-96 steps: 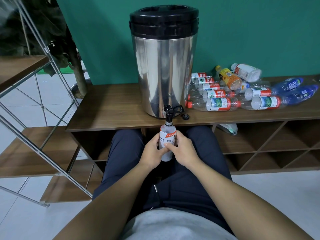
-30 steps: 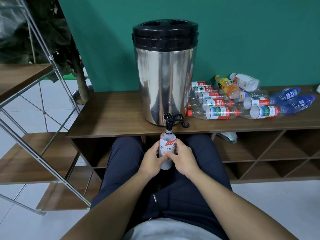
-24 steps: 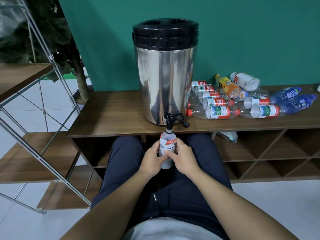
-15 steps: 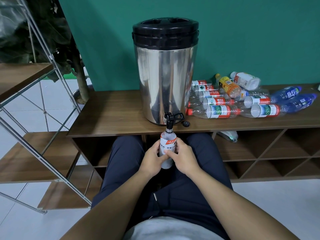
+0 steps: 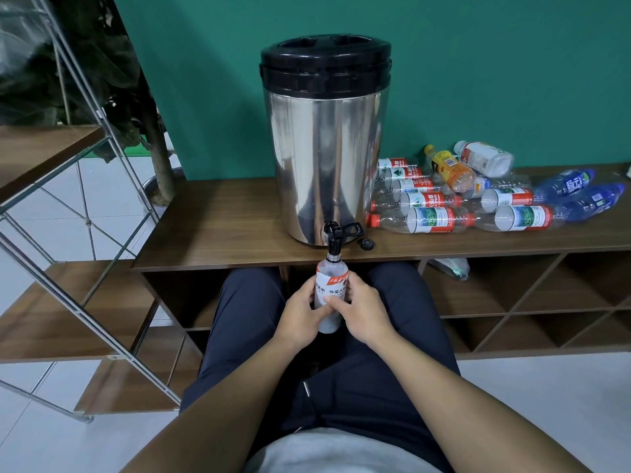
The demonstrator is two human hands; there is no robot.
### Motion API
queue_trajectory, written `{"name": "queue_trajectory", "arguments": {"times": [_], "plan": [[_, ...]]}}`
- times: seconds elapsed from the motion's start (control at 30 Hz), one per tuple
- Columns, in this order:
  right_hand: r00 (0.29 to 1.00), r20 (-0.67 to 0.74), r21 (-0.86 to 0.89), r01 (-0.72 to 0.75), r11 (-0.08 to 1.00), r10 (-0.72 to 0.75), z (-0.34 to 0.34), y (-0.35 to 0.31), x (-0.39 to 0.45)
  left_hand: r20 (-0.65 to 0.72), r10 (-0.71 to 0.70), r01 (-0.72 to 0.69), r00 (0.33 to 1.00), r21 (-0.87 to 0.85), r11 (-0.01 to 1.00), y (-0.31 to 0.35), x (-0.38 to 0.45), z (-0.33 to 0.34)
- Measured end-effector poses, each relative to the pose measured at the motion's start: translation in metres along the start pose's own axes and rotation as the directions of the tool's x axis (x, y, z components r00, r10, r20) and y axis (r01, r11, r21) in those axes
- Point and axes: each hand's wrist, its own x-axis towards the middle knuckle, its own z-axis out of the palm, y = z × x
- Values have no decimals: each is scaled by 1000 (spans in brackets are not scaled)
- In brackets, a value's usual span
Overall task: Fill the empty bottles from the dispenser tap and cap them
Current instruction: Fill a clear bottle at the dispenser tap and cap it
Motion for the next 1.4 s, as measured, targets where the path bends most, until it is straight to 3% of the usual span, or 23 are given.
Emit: {"name": "queue_trajectory", "arguments": {"times": [1.4], "plan": [[1000, -6, 13, 30, 999, -30, -2, -5, -4, 2, 4, -4, 1000, 2, 1000, -1, 0, -1]]}}
